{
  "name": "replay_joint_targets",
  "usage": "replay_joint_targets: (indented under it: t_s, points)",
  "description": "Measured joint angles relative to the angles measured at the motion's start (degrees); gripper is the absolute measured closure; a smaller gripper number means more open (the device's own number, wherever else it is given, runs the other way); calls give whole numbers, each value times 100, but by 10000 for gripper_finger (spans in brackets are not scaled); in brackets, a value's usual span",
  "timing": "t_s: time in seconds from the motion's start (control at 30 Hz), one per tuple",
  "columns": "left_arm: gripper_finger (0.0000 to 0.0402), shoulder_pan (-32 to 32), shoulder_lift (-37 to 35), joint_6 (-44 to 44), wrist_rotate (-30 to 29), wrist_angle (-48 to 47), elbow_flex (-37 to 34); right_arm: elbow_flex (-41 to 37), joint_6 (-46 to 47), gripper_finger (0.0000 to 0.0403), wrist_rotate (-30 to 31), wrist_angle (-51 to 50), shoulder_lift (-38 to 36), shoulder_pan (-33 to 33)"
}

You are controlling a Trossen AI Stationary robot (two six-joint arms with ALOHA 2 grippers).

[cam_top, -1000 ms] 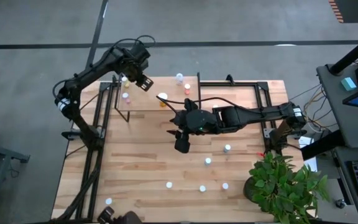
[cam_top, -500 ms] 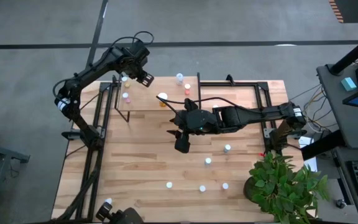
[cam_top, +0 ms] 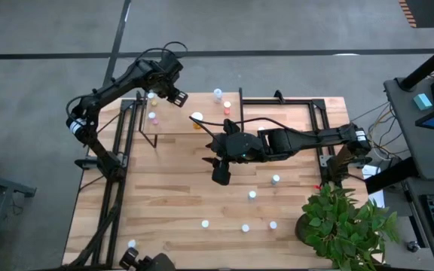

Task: Pick and place medicine bottles onto shelf by color
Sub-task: Put the yellow pill bottle on the shelf

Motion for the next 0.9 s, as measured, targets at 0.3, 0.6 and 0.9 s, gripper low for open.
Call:
replay_joint_targets:
  t_s: [0.3, 0.6, 0.9]
  points:
    - [295, -11, -26, -129, 17, -30, -30, 0, 0, 211, 0, 0, 0, 1]
    - [294, -9, -26, -125, 20, -33, -45, 0, -169, 211, 0, 0, 0, -4]
    - [294, -9, -26, -122, 22, -30, -48, 15, -240, 211, 0, 17, 0, -15]
